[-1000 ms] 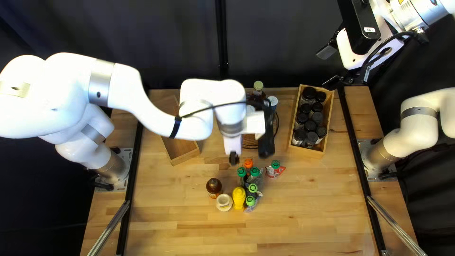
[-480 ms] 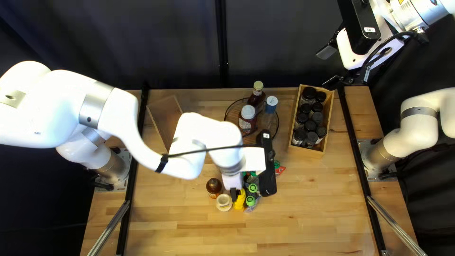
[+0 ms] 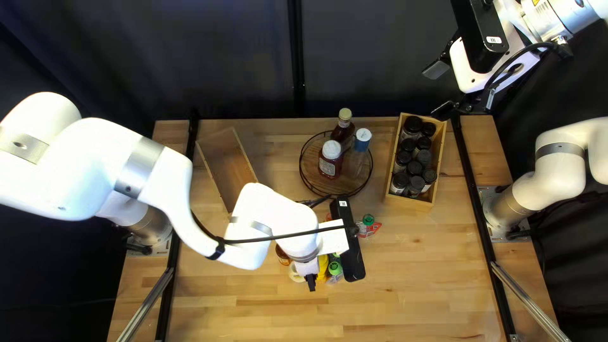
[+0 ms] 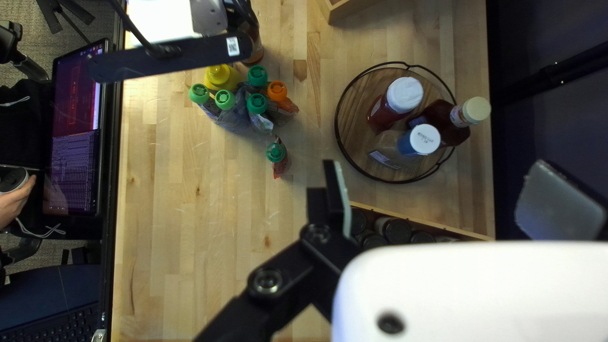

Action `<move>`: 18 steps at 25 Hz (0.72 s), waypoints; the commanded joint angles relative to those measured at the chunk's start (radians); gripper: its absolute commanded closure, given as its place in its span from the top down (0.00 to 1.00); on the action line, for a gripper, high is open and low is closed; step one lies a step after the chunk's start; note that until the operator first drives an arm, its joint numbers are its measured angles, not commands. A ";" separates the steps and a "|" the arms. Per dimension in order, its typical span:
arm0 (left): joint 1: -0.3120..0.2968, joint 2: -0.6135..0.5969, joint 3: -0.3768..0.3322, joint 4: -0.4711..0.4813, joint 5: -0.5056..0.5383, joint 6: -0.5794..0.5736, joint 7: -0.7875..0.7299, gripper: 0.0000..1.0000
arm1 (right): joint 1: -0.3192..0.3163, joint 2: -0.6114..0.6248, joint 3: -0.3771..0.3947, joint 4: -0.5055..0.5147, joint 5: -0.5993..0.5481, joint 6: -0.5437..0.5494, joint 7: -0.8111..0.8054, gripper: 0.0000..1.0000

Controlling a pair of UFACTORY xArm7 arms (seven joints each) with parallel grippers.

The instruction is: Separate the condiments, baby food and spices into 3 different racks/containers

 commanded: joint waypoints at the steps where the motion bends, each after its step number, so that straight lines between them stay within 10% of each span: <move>1: 0.026 0.044 -0.005 0.010 -0.049 -0.025 0.048 1.00 | 0.000 0.000 0.000 0.000 0.000 0.000 0.000 1.00; 11: 0.054 0.098 -0.013 0.039 -0.093 -0.034 0.098 0.98 | 0.000 0.000 0.000 0.000 0.000 0.000 0.000 1.00; 12: 0.054 0.099 -0.013 0.040 -0.093 -0.033 0.097 0.75 | 0.000 0.000 0.000 0.000 0.000 0.000 0.000 1.00; 13: 0.053 0.100 -0.013 0.043 -0.092 -0.033 0.097 0.75 | 0.000 0.000 0.000 0.000 0.000 0.000 0.000 1.00; 14: 0.053 0.101 -0.014 0.045 -0.091 -0.033 0.096 0.16 | 0.000 0.000 0.000 0.000 0.000 0.000 0.000 1.00; 18: 0.046 0.102 -0.013 0.062 -0.080 -0.020 0.085 0.00 | 0.000 0.000 0.000 0.000 0.000 0.000 0.000 1.00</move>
